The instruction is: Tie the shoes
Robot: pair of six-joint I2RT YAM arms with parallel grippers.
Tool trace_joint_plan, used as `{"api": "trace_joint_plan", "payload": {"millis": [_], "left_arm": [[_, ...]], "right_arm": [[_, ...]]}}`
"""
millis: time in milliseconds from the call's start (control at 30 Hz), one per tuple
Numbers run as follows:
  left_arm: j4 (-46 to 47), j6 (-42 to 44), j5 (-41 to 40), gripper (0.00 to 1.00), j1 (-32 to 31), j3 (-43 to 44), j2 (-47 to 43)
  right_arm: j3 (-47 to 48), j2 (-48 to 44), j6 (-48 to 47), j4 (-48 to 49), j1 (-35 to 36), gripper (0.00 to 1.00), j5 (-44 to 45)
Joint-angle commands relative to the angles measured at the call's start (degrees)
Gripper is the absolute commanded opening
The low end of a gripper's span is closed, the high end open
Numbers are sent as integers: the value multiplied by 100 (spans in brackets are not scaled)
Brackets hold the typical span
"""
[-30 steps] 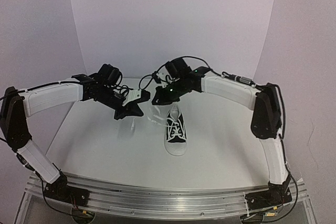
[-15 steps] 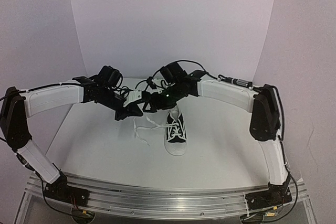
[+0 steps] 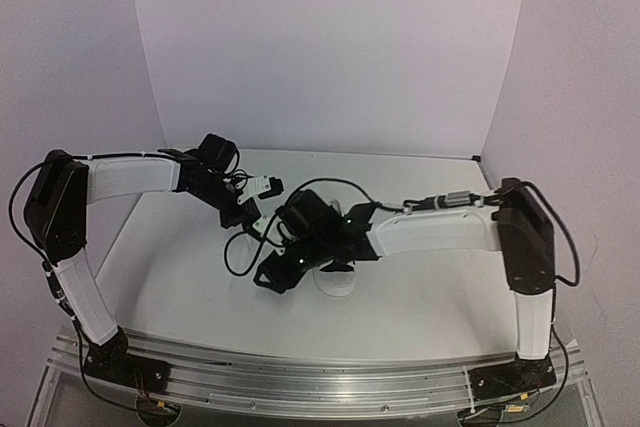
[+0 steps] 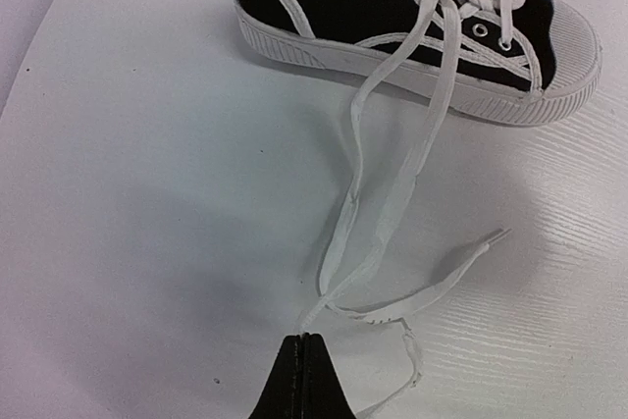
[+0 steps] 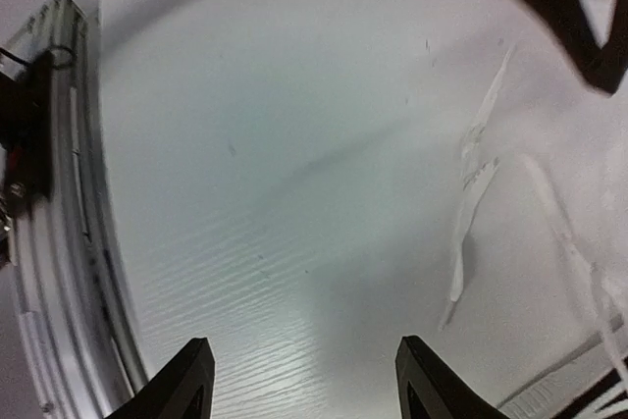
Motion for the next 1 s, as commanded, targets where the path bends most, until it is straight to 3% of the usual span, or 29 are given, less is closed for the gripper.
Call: {"api": "trace_joint_plan", "payload": {"millis": [0,267,700,967], "left_arm": [[130,-58,-110,0,87,306,110],[-49,-102,46,0,126,492,242],[-106,-111,154,0,122,589,320],[-77,-133,175,0,122,579,342]], "right_arm": [[649,897,-143,118,-170,64,826],[1150,1600,-20,12,-172,64,1454],[1287,918,-476,256,-329,63,-32],[1392,1393,-348,399,-615,63,-43]]}}
